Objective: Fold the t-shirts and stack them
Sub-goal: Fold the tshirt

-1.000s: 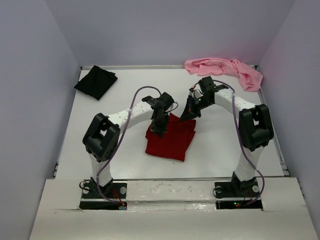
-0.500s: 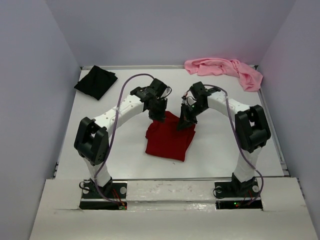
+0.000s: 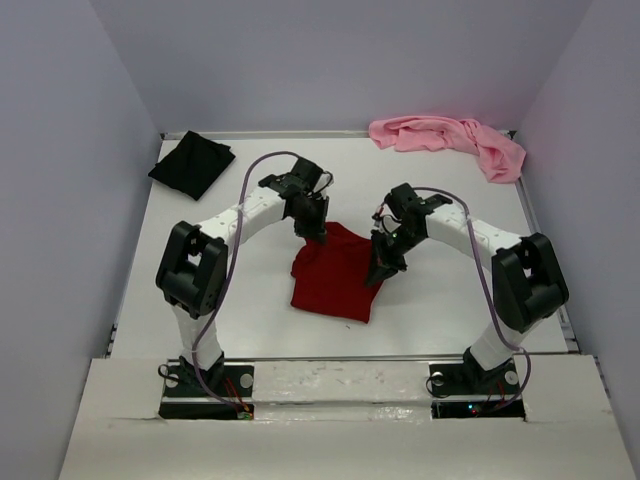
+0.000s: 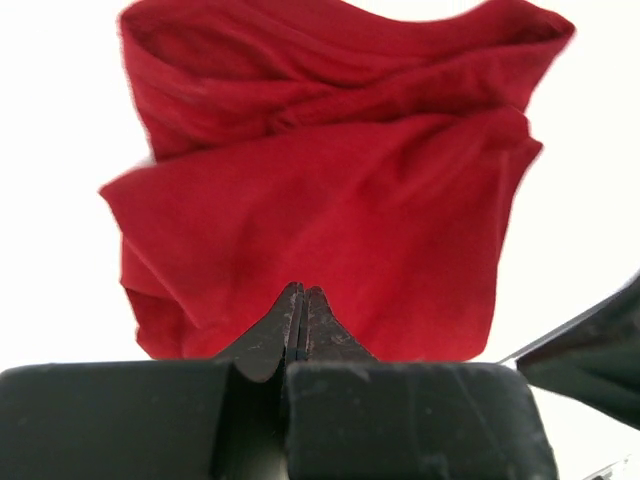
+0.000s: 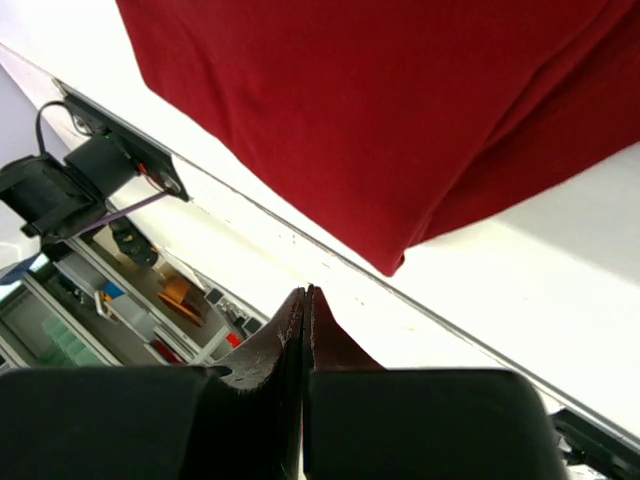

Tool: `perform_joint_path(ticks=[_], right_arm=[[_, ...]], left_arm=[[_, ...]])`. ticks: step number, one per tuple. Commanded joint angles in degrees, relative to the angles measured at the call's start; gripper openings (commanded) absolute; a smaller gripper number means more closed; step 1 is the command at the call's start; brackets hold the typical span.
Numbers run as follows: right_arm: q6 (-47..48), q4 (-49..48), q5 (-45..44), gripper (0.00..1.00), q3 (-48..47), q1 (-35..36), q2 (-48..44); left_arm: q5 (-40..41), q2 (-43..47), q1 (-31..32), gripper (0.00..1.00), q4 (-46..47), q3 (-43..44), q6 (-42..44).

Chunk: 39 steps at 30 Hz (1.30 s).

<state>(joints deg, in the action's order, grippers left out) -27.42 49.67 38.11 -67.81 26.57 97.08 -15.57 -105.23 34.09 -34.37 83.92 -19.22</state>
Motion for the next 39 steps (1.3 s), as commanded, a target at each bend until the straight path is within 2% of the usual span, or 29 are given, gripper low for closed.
perform_joint_path(ticks=[1, 10, 24, 31, 33, 34, 36, 37, 39], right_arm=[[-2.11, -1.59, -2.94, 0.0, 1.19, 2.52, -3.21], [-4.48, -6.34, -4.53, 0.0, 2.51, 7.44, -0.84], [-1.76, -10.64, -8.66, 0.0, 1.55, 8.5, 11.46], [-1.41, -11.52, -9.02, 0.0, 0.84, 9.03, 14.01], [-1.32, -11.7, -9.02, 0.0, 0.84, 9.03, 14.1], [-1.32, -11.7, -8.93, 0.0, 0.93, 9.03, 14.1], [-1.15, -11.7, -8.93, 0.0, 0.93, 9.03, 14.1], [-1.14, -11.61, -8.93, 0.0, 1.01, 9.03, 14.1], [-1.06, -11.7, -8.84, 0.0, 1.19, 9.03, 14.1]], left_arm=[[-5.51, 0.03, -4.28, 0.0, 4.13, -2.26, 1.21], [-7.63, -3.13, -10.0, 0.0, 3.87, -0.6, 3.93], [-8.6, -0.51, -10.62, 0.0, 0.18, -1.47, 4.37], [-8.33, 2.48, -11.67, 0.0, -0.43, -3.32, 4.11], [-8.07, 3.18, -12.11, 0.09, -0.87, -3.59, 4.28], [-7.72, 3.36, -12.2, 0.17, -1.05, -3.76, 4.37], [-7.37, 4.06, -12.38, 0.21, -1.4, -3.85, 4.54], [-7.19, 4.76, -12.55, 0.3, -1.58, -3.94, 4.63], [-6.84, 5.3, -12.9, 0.41, -1.93, -4.29, 4.98]])
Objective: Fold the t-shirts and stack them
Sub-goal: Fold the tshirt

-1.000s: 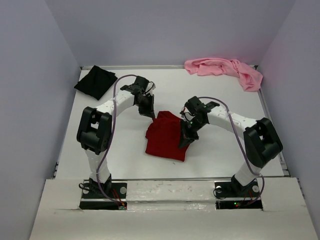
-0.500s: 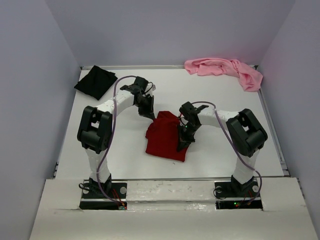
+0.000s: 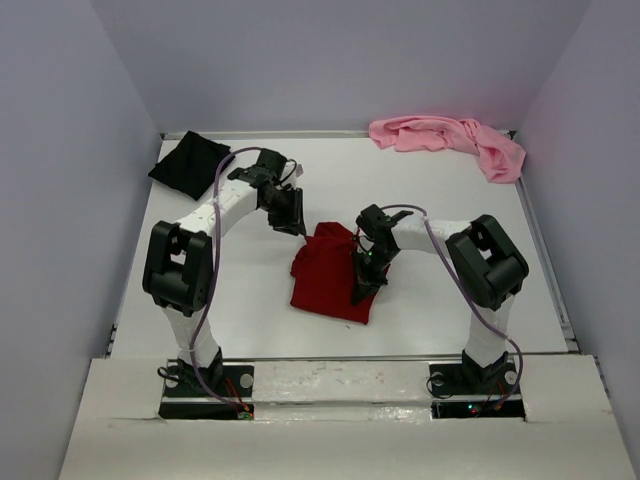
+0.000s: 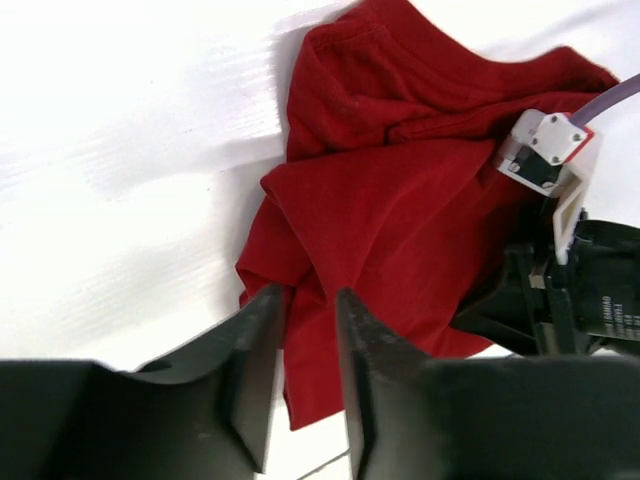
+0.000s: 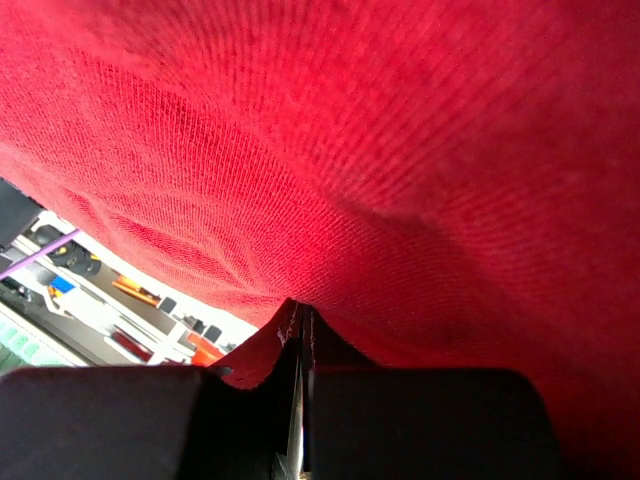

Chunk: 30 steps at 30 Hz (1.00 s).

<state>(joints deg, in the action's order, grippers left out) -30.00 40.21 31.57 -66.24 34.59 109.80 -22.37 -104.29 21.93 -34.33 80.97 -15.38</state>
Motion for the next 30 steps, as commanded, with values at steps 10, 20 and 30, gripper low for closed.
perform_joint_path(ticks=[10, 20, 30], right_arm=[[1.35, -2.24, -2.39, 0.0, -0.38, 1.01, 0.86], [1.35, -2.24, -2.57, 0.0, 0.32, 1.01, 0.24], [1.26, -2.59, -2.22, 0.0, 0.76, 1.01, 0.33]], left_arm=[[-4.17, 5.06, -1.89, 0.68, 2.59, -7.84, 1.14], [-11.2, 3.22, -2.42, 0.42, 8.57, -12.41, -1.23], [-13.58, 2.16, -2.51, 0.57, 13.76, -14.52, -3.08]])
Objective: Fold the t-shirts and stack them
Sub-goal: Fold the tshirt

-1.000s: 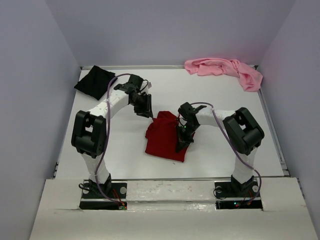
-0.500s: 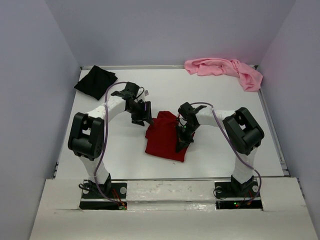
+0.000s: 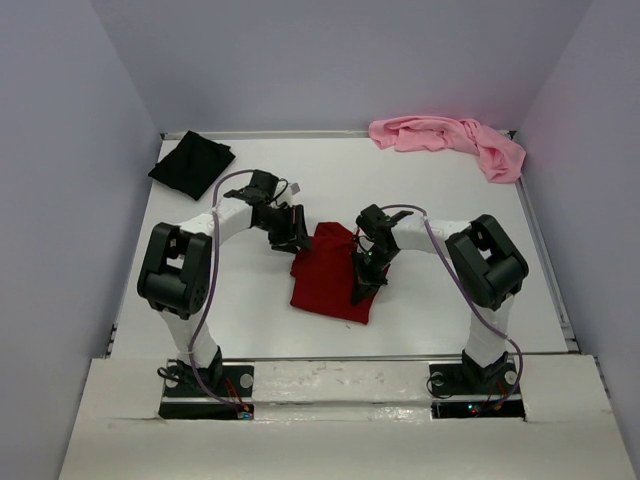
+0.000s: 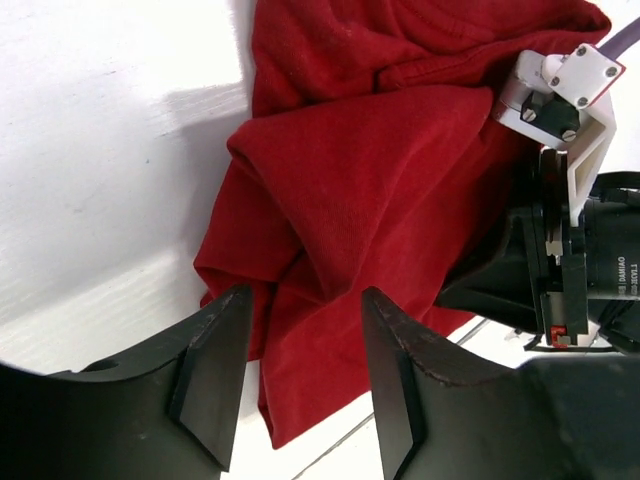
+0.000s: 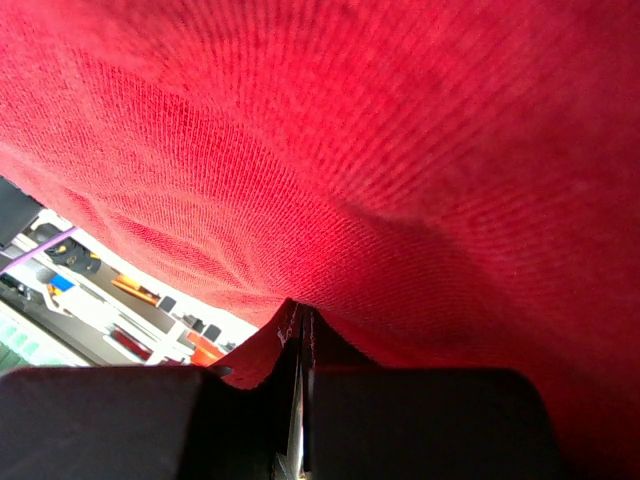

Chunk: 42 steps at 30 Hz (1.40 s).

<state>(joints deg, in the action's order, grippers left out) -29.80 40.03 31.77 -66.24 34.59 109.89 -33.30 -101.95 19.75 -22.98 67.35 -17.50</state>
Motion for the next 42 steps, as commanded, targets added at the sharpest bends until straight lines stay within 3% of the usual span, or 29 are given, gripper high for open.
perform_joint_path(ticks=[1, 20, 30, 42], right_arm=[[1.06, -2.5, -2.33, 0.0, 0.85, 1.01, 0.15], [0.71, -2.94, -2.24, 0.0, 1.55, 1.53, -0.2], [0.53, -3.03, -2.06, 0.0, 1.64, 1.53, -0.11], [0.97, -3.2, -1.45, 0.0, 1.73, 1.53, 0.5]], left_arm=[[-2.65, -0.61, -0.41, 0.57, 2.59, -0.91, -0.96], [-12.31, -3.08, -2.08, 0.58, 18.84, -5.03, -7.64], [-17.32, -3.6, -3.84, 0.58, 36.14, -12.5, -16.32], [-19.17, -5.98, -5.24, 0.59, 37.84, -7.95, -18.71]])
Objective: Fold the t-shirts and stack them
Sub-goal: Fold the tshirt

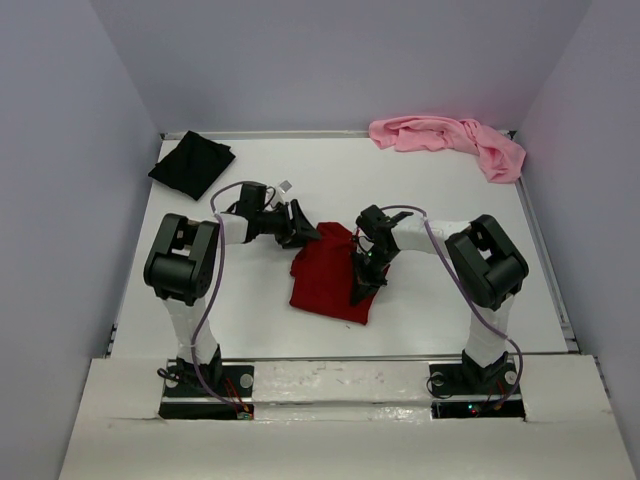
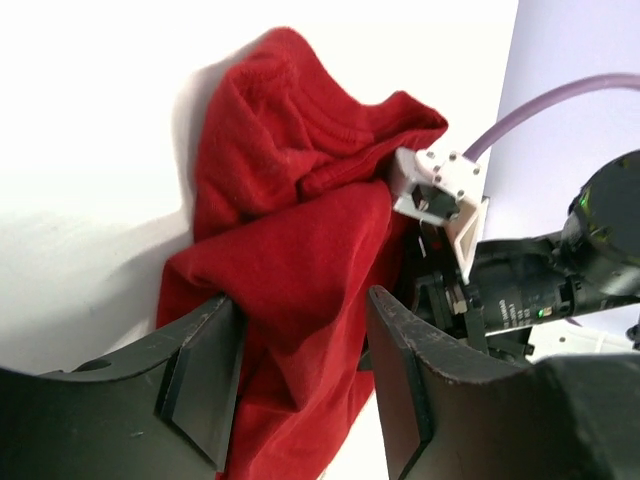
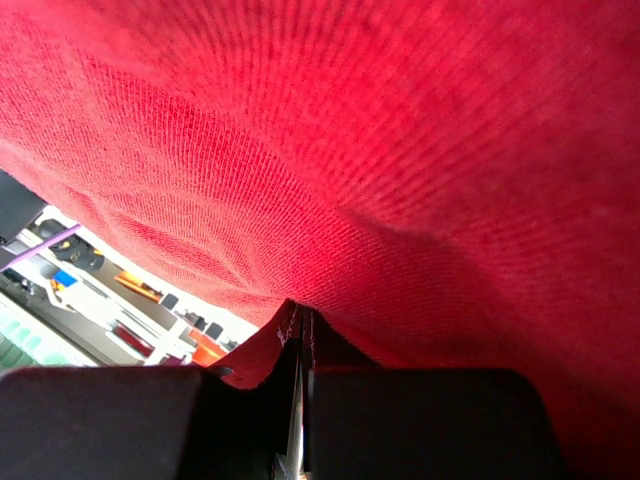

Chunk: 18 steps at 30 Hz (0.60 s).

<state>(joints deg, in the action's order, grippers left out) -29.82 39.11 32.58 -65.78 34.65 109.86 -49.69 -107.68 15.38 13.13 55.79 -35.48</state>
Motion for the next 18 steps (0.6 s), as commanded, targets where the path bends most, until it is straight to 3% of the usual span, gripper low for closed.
perform_joint_path(ticks=[1, 18], right_arm=[[0.91, -2.29, -2.26, 0.0, 1.27, 1.47, 0.7], [1.08, -2.37, -1.9, 0.0, 1.44, 2.0, 1.14]], left_arm=[[-2.95, -0.95, -1.22, 0.6, 1.64, 3.97, -0.81], [-5.5, -10.53, -2.98, 0.62, 0.5, 17.59, -1.96]])
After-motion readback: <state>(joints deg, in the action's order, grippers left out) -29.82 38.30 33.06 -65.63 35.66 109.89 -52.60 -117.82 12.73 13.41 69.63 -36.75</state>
